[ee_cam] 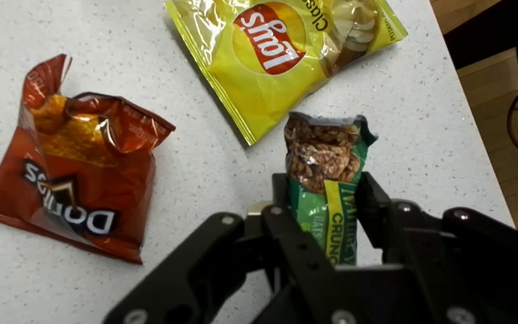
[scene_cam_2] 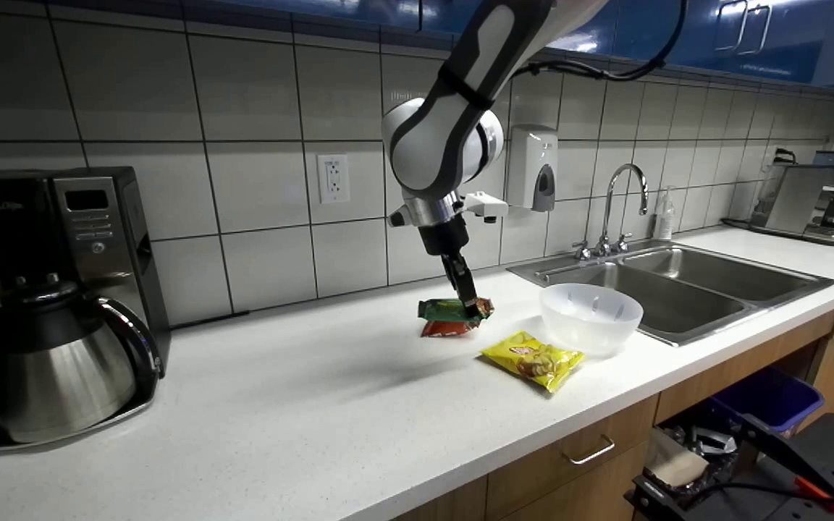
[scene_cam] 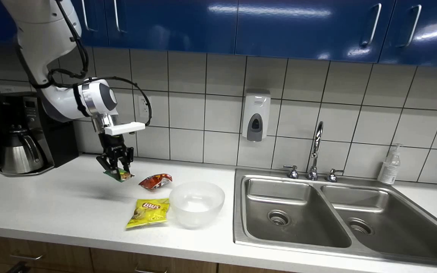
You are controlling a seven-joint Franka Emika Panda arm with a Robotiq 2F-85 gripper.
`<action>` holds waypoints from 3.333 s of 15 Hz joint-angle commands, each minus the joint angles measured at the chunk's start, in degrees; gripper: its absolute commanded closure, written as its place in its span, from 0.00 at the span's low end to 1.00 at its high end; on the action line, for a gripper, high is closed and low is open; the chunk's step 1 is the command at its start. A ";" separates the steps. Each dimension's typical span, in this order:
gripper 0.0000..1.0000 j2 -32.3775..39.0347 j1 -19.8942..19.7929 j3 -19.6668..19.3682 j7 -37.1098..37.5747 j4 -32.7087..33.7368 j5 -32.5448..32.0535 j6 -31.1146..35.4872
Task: Pick up the green package and put it in the bowl
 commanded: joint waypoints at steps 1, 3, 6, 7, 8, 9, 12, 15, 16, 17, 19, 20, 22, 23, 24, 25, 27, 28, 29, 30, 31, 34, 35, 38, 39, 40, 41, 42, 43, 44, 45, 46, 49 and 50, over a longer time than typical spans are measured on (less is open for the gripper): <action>0.85 -6.50 -1.76 -0.01 4.51 -6.70 -0.53 2.62; 0.85 -8.00 -2.76 -0.50 6.10 -8.32 -0.31 3.10; 0.85 -9.72 -4.68 -1.52 8.50 -9.86 0.18 3.08; 0.85 -10.17 -5.35 -1.99 9.38 -10.17 0.27 3.07; 0.85 -10.53 -5.88 -2.46 10.10 -10.31 0.13 3.00; 0.85 -10.90 -6.46 -2.96 11.09 -10.44 0.02 2.98; 0.85 -11.61 -7.87 -4.50 13.90 -10.23 -0.44 2.67; 0.85 -11.70 -9.31 -6.08 16.91 -9.65 -0.32 2.10; 0.85 -11.64 -9.86 -6.59 17.78 -9.54 -0.13 1.97; 0.85 -11.50 -10.40 -6.99 18.72 -9.36 0.10 1.77; 0.85 -11.03 -11.64 -7.82 20.07 -8.84 0.69 1.26; 0.85 -10.84 -12.20 -8.17 20.59 -8.62 1.03 1.06; 0.85 -10.44 -13.23 -8.87 21.82 -8.32 1.45 0.92; 0.85 -10.25 -13.72 -9.13 22.21 -8.17 1.81 0.79; 0.85 -10.00 -14.17 -9.40 22.54 -8.04 2.18 0.64; 0.85 -9.76 -14.54 -9.65 23.00 -7.98 2.47 0.52; 0.85 -9.01 -15.17 -9.94 23.48 -7.72 3.25 0.15; 0.85 -8.60 -15.45 -9.99 23.50 -7.62 3.76 0.07; 0.85 -8.17 -15.69 -9.97 23.58 -7.51 4.24 0.02; 0.85 -7.76 -15.96 -9.89 23.44 -7.39 4.72 -0.02; 0.85 -7.22 -16.16 -9.89 23.48 -7.15 5.17 -0.06; 0.85 -5.31 -16.46 -10.01 23.72 -5.89 6.12 -0.39; 0.85 -4.58 -16.80 -10.09 23.60 -5.29 6.47 -0.49; 0.85 -2.47 -17.97 -10.35 23.03 -3.63 7.54 -0.71; 0.85 -1.62 -18.48 -10.45 22.74 -2.91 7.92 -0.80; 0.85 -0.78 -19.00 -10.55 22.51 -2.21 8.31 -0.90; 0.85 0.02 -19.51 -10.47 22.12 -1.41 8.75 -1.23; 0.85 0.93 -19.96 -10.42 21.96 -0.60 8.98 -1.46; 0.85 1.68 -20.32 -10.37 22.01 0.08 9.15 -1.65; 0.85 2.47 -20.83 -10.16 21.60 0.88 9.57 -1.81; 0.85 3.16 -21.15 -10.00 21.37 1.55 9.90 -1.96; 0.85 3.71 -21.39 -9.87 21.56 2.22 10.51 -2.17; 0.29 4.65 -21.47 -9.80 21.85 3.36 11.03 -2.25; 0.21 4.70 -21.36 -9.86 21.99 3.62 10.93 -2.31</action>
